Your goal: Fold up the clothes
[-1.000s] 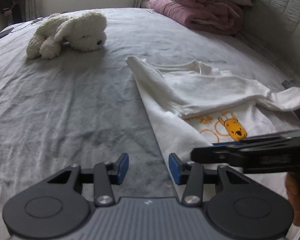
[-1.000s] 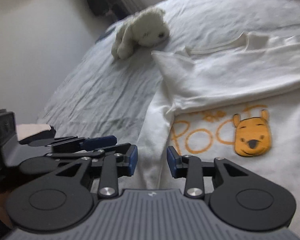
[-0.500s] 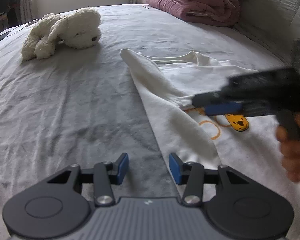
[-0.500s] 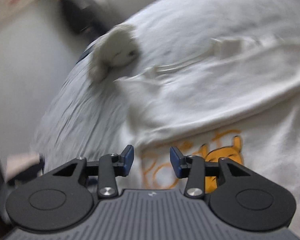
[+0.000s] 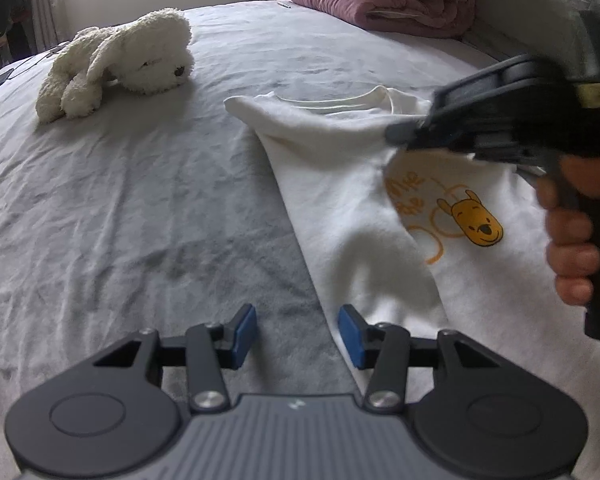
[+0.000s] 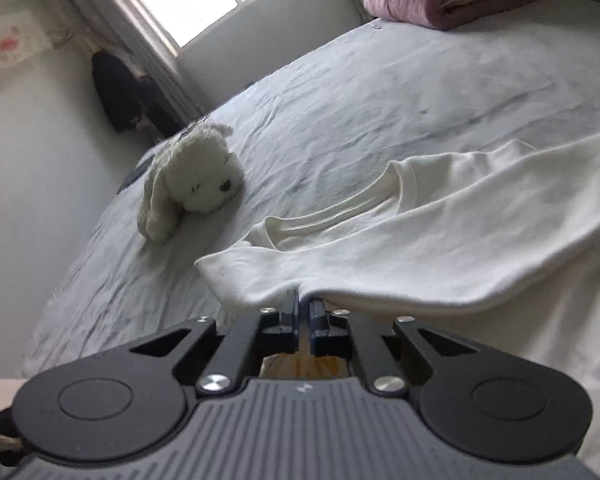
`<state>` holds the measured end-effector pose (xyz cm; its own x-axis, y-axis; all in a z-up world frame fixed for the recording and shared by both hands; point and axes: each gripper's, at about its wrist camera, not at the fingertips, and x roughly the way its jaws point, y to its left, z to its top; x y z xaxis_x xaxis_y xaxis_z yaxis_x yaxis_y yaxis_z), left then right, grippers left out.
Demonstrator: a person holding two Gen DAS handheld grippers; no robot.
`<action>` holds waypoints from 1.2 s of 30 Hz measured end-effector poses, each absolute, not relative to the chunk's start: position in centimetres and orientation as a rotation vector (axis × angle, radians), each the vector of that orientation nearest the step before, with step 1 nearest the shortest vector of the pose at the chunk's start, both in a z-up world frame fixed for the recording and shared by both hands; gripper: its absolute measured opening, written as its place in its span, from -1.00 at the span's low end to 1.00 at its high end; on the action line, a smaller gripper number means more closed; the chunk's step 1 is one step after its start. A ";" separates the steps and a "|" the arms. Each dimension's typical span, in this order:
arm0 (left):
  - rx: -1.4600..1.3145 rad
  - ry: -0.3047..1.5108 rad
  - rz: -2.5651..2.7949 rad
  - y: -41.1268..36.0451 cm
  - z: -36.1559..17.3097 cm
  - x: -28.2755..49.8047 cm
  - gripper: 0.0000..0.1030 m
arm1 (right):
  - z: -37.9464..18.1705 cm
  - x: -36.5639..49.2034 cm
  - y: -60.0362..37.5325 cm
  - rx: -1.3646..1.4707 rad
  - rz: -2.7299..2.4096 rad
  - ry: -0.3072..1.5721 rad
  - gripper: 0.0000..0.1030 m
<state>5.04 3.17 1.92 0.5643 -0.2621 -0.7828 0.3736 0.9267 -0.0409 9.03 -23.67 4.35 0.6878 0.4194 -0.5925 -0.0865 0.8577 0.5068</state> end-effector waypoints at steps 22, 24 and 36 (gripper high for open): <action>0.127 0.895 -0.384 3.6 2.4 5.4 0.05 | 9.2 12.3 -19.5 -0.024 0.572 0.665 0.03; 0.130 0.895 -0.384 3.5 2.4 5.4 0.05 | 9.1 14.0 -17.0 -0.149 0.638 0.663 0.03; 0.140 0.899 -0.392 3.5 2.2 5.5 0.07 | 7.4 18.1 -11.4 -0.340 0.761 0.688 -0.90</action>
